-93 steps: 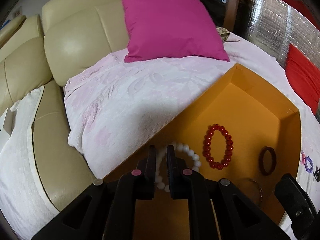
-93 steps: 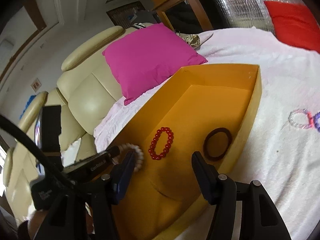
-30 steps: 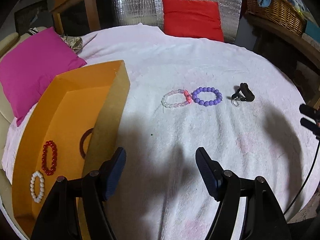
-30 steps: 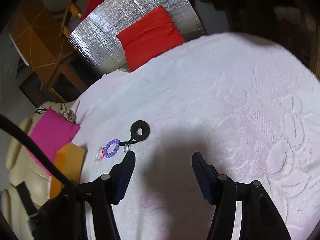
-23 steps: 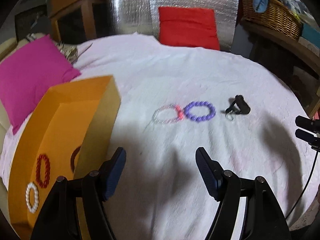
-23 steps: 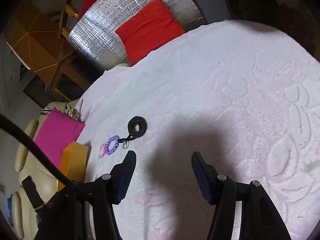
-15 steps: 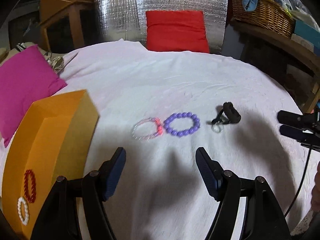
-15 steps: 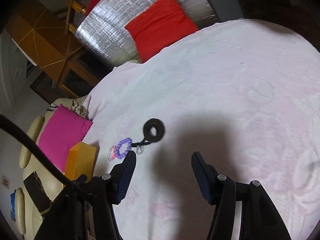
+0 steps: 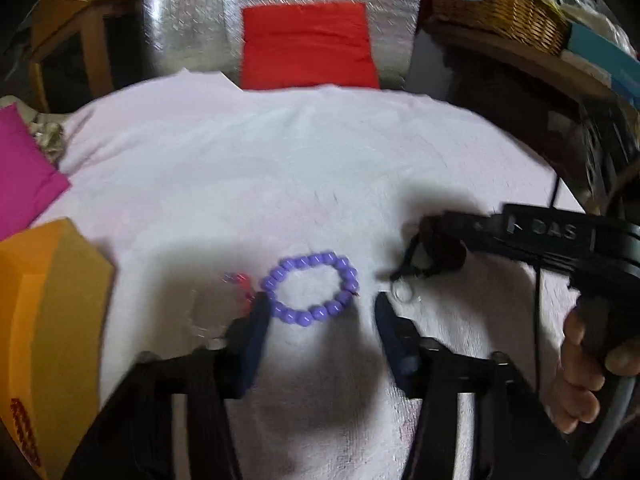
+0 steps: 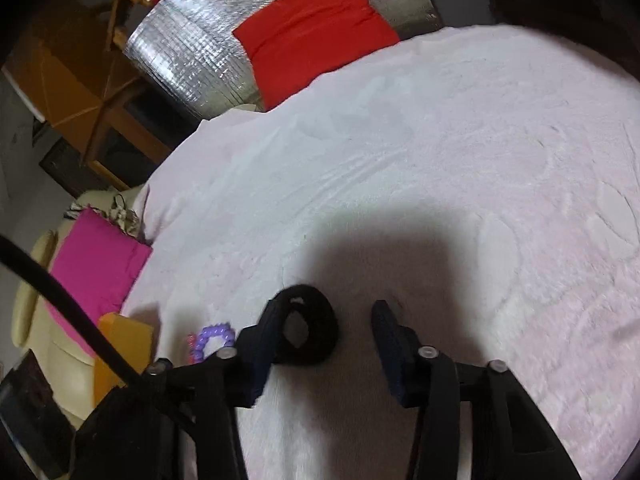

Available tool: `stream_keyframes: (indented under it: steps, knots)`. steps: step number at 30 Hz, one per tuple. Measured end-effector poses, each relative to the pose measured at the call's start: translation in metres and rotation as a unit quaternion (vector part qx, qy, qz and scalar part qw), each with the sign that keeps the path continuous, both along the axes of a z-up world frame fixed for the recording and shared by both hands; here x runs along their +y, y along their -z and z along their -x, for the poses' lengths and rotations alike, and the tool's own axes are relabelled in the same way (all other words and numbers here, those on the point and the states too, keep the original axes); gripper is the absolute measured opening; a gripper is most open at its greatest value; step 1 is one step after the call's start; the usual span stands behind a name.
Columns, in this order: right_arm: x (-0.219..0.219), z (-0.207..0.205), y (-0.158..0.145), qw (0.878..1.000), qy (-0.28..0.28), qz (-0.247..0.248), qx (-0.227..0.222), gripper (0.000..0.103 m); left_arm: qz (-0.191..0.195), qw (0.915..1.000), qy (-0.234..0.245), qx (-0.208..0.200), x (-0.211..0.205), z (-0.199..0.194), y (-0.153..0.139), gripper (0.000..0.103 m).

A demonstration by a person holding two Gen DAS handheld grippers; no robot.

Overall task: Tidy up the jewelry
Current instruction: 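Grasp the black hair tie with the right tool and lift it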

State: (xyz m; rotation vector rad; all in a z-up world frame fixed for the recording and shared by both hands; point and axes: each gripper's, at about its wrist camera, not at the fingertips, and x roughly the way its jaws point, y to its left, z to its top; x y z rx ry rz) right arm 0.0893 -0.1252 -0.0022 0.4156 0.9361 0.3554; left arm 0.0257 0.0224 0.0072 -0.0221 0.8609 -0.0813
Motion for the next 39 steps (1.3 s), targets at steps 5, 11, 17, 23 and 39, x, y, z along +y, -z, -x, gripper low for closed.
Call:
stream_keyframes:
  steps: [5,11,17,23,39]
  knots:
    - [0.018,0.002,-0.004,0.997,-0.024,0.071,-0.017,0.012,0.031,0.9991,0.021,0.017,0.004,0.002,0.009,0.008]
    - [-0.007,0.024,-0.022,0.996,-0.021,0.078,-0.032,0.008,0.057,0.9972,0.049,0.002,0.006,0.023,-0.006,0.006]
    - [-0.037,0.047,-0.024,0.999,-0.005,0.043,-0.007,0.009,0.017,0.9997,0.016,-0.003,0.011,0.039,-0.011,0.009]
    - [-0.024,0.045,-0.02,1.0,-0.005,0.027,-0.004,0.035,0.017,0.9994,-0.013,-0.025,0.017,0.037,-0.02,0.041]
    - [0.037,0.017,-0.007,0.994,-0.031,0.1,-0.024,0.008,-0.002,0.9998,-0.018,-0.011,0.026,0.017,-0.014,0.041]
